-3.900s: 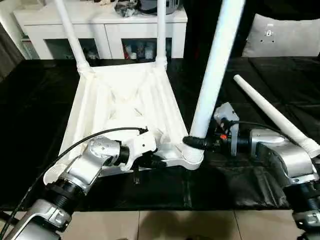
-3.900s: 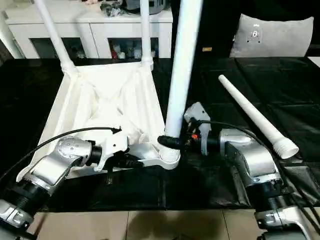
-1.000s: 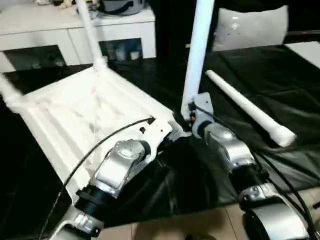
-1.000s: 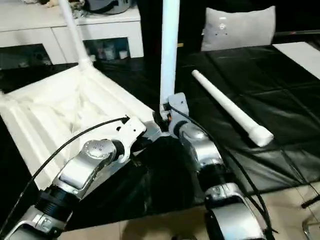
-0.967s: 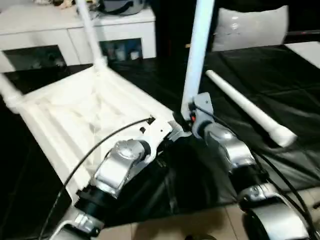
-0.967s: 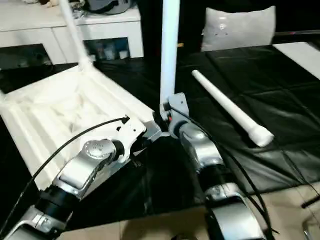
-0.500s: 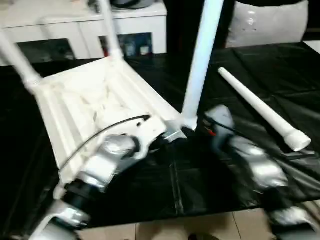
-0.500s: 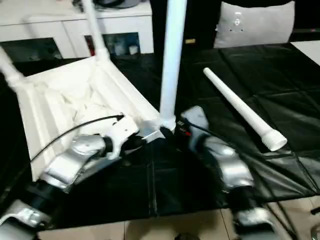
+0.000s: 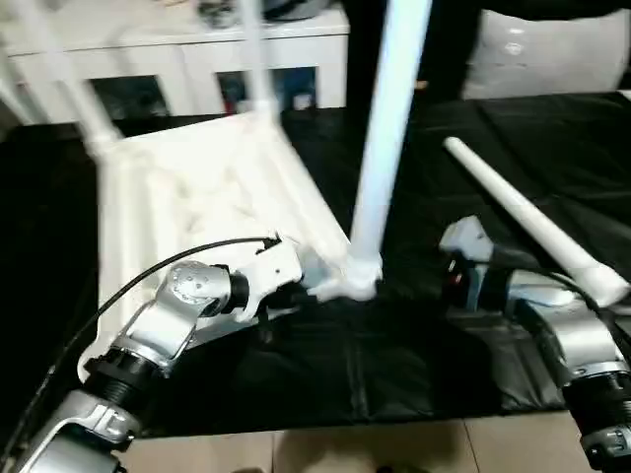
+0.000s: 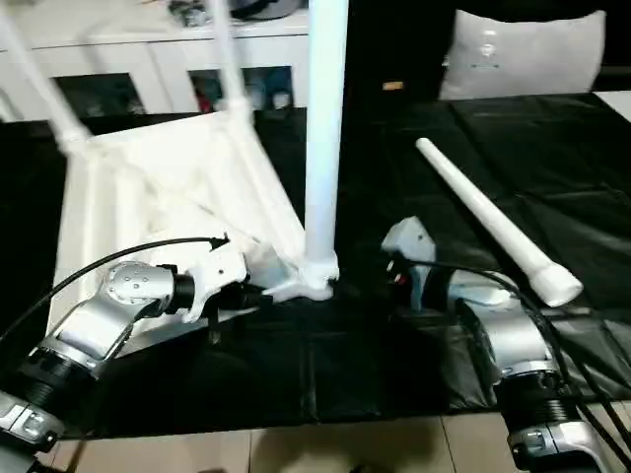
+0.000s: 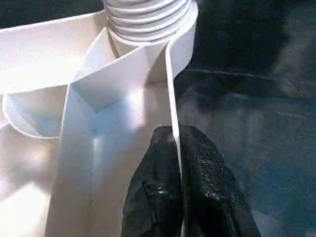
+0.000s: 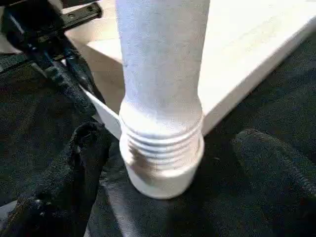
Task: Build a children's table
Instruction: Rotate leg to tighten
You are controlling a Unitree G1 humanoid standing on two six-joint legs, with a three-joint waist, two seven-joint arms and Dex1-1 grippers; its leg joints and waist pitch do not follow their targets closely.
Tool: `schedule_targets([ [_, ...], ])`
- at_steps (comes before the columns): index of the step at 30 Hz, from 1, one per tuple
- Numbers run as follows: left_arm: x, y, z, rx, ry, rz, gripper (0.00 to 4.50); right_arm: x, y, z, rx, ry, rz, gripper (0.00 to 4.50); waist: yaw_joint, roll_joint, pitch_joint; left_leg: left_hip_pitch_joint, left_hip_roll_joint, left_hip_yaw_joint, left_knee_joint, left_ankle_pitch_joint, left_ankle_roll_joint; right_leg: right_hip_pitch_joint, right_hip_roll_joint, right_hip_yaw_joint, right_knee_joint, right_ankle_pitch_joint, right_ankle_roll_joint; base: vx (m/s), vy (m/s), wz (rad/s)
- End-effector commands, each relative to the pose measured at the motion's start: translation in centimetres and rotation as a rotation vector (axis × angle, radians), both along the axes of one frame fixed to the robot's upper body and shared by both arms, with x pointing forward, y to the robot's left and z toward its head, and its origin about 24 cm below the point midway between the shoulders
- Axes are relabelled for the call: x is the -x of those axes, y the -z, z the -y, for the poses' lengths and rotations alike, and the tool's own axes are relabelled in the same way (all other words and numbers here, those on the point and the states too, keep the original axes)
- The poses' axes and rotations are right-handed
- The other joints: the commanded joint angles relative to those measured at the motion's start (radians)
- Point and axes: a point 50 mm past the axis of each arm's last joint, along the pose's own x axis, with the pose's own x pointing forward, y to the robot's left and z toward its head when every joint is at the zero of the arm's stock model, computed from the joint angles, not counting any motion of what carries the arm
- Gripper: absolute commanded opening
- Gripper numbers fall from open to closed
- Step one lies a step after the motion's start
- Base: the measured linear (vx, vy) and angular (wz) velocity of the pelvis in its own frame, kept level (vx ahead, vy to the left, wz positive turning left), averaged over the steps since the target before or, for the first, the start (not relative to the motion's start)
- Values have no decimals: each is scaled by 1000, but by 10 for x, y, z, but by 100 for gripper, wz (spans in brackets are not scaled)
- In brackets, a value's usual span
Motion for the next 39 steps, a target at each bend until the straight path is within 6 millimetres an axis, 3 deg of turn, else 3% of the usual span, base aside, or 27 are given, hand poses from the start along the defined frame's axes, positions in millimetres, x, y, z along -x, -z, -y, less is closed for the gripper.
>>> schedule_targets([
  [1, 10, 8, 9, -51, 120, -41, 0, -4, -7, -3, 10, -31, 30, 445, -3, -13, -72, -13, 30, 15, -61, 87, 192, 75, -42, 62, -43, -79, -251, 0, 0, 0],
  [5, 13, 6, 11, -55, 178, -46, 0, -5, -5, -8, 33, -83, 33, 445, 0, -16, -72, -14, 29, 17, -62, 54, 174, 76, -44, 63, -45, -118, -240, 0, 0, 0],
  [11, 16, 6, 15, -62, 232, -50, 0, -4, -1, -15, 39, -148, 7, 385, 14, -15, -72, -13, 30, 18, -62, 48, 158, 75, -44, 65, -45, -133, -230, 0, 0, 0],
  [22, 19, 7, 16, -73, 261, -59, 0, -6, 2, -19, 44, -184, -14, 287, 14, -17, -75, -15, 28, 18, -59, 48, 151, 77, -42, 64, -42, -125, -229, 0, 0, 0],
  [29, 22, 7, 16, -41, 247, -93, 0, 0, 8, -21, -7, -199, -100, 275, 15, -16, -74, -16, 29, 18, -59, 39, 149, 78, -42, 64, -43, -141, -226, 0, 0, 0],
  [34, 25, 6, 24, 38, 115, -142, 0, 1, 28, -35, -7, -42, -177, 272, 8, -13, -72, -16, 30, 18, -62, 36, 132, 76, -42, 65, -43, -142, -226, 0, 0, 0],
  [37, 22, 6, 29, 67, 26, -132, 0, -3, 32, -45, -52, 57, -192, 272, -6, -17, -60, -16, 25, 21, -76, -90, 86, 79, -40, 61, -65, -289, -186, 0, 0, 0],
  [39, 17, 3, 38, 110, -83, -126, 0, -11, 36, -56, -85, 191, -205, 272, -31, -15, -45, -3, 18, 20, -84, -234, 33, 72, -40, 50, -94, -513, -107, -27, 0, -2],
])
